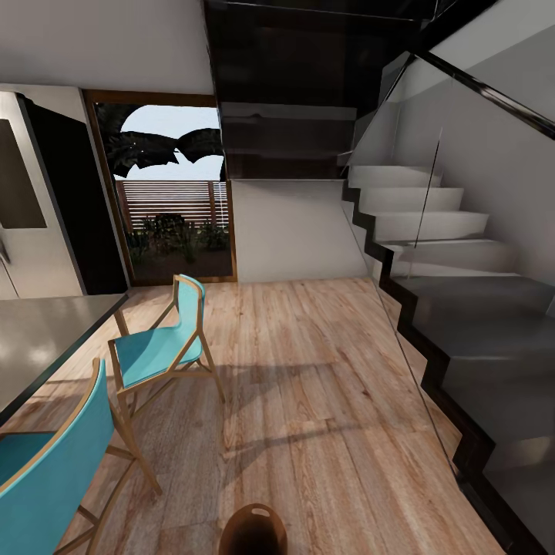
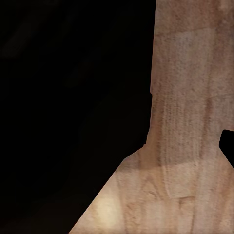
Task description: Put the three can of soda from the living room inside the tash can in the kitchen.
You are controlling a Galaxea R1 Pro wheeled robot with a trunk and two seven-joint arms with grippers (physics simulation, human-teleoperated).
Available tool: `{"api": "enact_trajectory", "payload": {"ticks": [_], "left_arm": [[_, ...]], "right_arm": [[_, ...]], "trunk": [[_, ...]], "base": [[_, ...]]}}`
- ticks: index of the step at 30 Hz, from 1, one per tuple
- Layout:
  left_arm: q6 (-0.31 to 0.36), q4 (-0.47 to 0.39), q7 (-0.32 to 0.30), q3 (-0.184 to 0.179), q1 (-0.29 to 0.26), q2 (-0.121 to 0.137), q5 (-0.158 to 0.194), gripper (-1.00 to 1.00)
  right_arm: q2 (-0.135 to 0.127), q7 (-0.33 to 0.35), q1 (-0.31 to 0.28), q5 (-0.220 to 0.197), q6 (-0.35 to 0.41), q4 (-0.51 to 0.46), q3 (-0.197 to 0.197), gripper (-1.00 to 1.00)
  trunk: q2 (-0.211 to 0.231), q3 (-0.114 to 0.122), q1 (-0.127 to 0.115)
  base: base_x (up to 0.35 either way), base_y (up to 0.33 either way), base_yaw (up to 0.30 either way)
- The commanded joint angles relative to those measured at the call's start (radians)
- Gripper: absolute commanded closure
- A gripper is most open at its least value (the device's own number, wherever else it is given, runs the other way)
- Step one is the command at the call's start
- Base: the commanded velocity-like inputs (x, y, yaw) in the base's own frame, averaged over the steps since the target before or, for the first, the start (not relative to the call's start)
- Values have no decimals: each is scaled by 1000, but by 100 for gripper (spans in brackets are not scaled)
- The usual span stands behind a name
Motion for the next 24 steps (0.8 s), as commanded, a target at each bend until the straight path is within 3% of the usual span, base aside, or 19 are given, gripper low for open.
{"api": "enact_trajectory", "payload": {"ticks": [1,24], "left_arm": [[0,0,0,0,0,0,0,-100],[0,0,0,0,0,0,0,-100]], "right_arm": [[0,0,0,0,0,0,0,-100],[0,0,0,0,0,0,0,-100]], "trunk": [[0,0,0],[0,0,0]], "base": [[0,0,0],[0,0,0]]}}
